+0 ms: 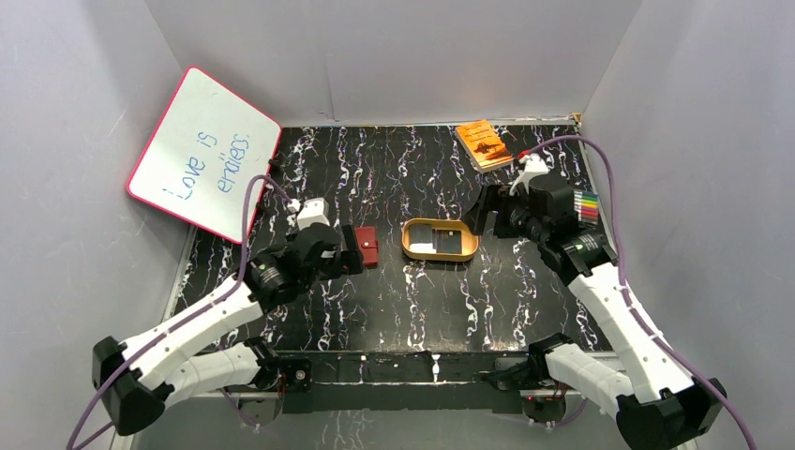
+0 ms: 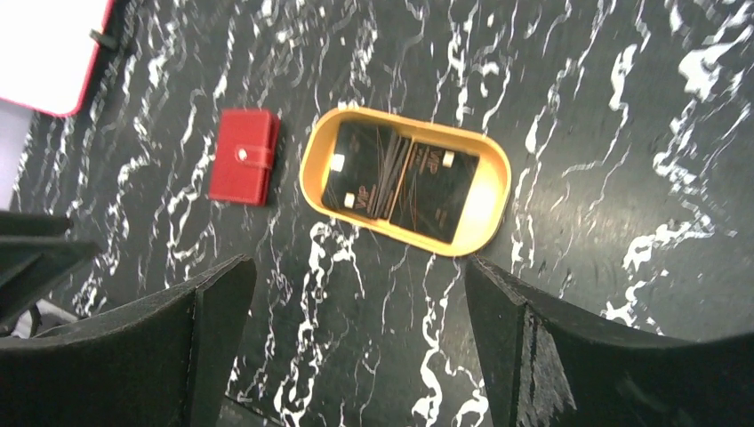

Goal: Put the credit cards into the card holder
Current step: Move the card holder to the center of the board.

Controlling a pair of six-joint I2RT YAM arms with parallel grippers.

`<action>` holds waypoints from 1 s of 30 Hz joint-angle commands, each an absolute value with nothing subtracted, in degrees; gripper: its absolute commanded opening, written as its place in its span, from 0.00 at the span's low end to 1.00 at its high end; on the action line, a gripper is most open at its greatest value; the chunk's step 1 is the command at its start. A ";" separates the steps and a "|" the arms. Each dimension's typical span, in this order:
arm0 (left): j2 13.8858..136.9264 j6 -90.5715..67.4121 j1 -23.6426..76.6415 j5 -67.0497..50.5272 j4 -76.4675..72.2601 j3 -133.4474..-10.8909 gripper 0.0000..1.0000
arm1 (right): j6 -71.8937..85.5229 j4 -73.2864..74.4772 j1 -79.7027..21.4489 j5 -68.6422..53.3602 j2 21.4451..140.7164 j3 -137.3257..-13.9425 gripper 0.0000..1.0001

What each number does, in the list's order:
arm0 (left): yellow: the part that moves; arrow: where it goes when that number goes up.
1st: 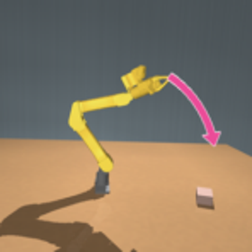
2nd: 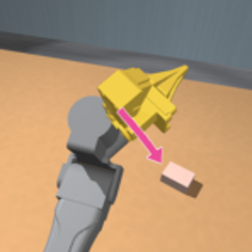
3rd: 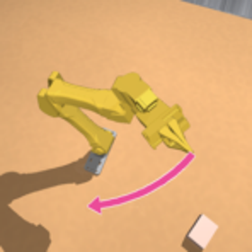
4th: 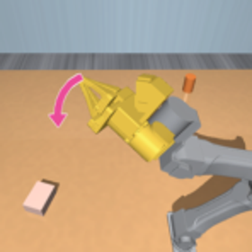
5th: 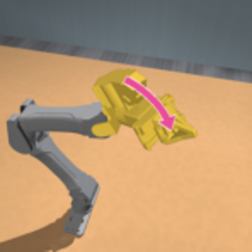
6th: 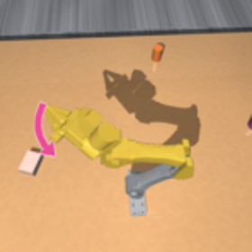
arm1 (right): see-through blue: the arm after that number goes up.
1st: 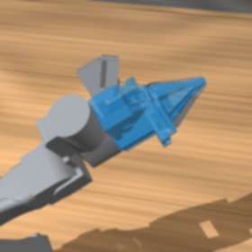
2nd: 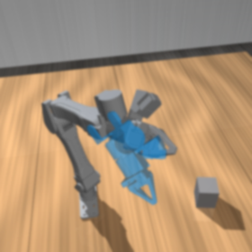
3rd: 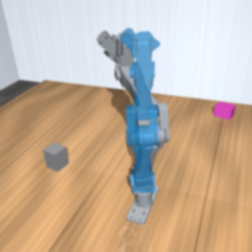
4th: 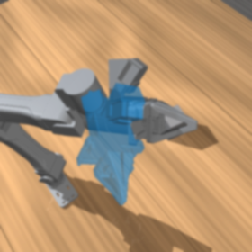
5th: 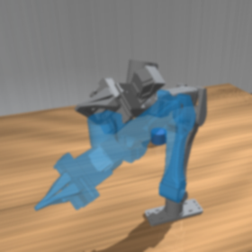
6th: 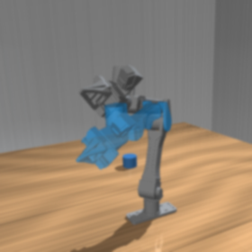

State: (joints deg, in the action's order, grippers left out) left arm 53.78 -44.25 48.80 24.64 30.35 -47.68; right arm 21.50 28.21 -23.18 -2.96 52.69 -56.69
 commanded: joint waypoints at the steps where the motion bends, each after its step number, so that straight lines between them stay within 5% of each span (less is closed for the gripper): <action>1: 58.13 -47.49 44.10 18.08 24.56 -46.51 0.92 | 22.46 28.53 -23.38 -7.48 52.95 -54.07 0.95; 18: 84.51 -50.12 26.03 -4.21 9.99 -47.84 0.69 | 24.94 23.55 -23.78 -15.97 53.36 -49.98 0.91; 30: 91.30 -46.46 26.06 -3.22 10.78 -47.42 0.45 | 24.95 21.29 -25.39 -17.50 54.75 -50.17 0.90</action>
